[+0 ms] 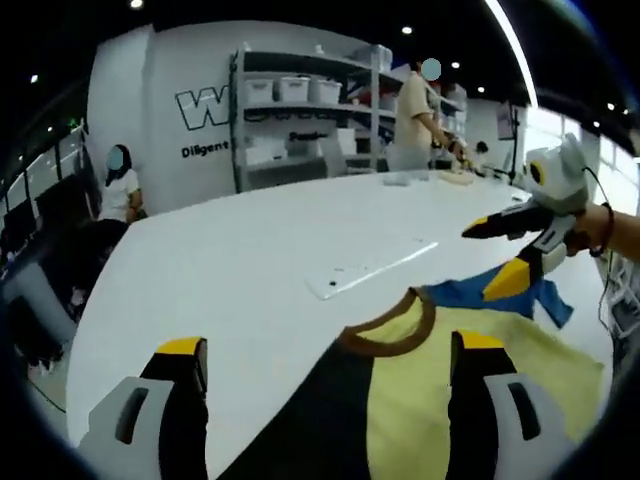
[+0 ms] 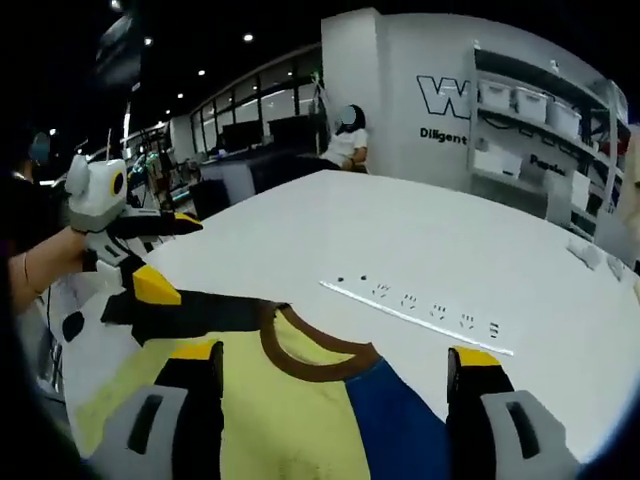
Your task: Fold the garment on the visible template until the final outline fits inside the template.
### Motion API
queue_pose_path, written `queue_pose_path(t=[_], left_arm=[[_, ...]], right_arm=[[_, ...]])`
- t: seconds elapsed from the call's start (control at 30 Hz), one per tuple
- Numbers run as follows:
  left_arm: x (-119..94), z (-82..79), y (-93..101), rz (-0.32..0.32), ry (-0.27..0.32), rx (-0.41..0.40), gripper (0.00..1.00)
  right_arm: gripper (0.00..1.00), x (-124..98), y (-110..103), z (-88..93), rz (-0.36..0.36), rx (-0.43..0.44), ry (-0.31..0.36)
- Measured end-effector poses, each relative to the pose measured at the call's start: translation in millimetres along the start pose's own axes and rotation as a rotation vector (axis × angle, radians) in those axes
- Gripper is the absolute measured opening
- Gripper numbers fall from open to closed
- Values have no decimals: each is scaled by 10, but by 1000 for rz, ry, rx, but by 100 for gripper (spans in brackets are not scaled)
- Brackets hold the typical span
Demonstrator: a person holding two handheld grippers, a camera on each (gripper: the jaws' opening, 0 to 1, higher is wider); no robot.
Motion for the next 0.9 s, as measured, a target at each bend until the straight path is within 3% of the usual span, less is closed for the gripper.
queue_pose_path(t=[0.07,0.37,0.9], left_arm=[[-71,-45,33,9,7,-2,99],[-402,-139,133,19,21,-6,99],[-970,-130,352,30,20,51,99]], right_arm=[[99,-61,-62,-57,-17,3,12],[99,-350,-234,-152,-74,-9,21],[99,-1080,-175,60,-93,-36,-16]])
Point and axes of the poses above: the point that each gripper's makers call its tool centre point, and the gripper's own axes: x roughly forward along the fingers, y roughly to its right, z roughly out of its underside, the point moved 5 cm from there along -x, roughly backward along the fingers, and after that the axes turned 12 degrees about y, right-handed, at the moved point
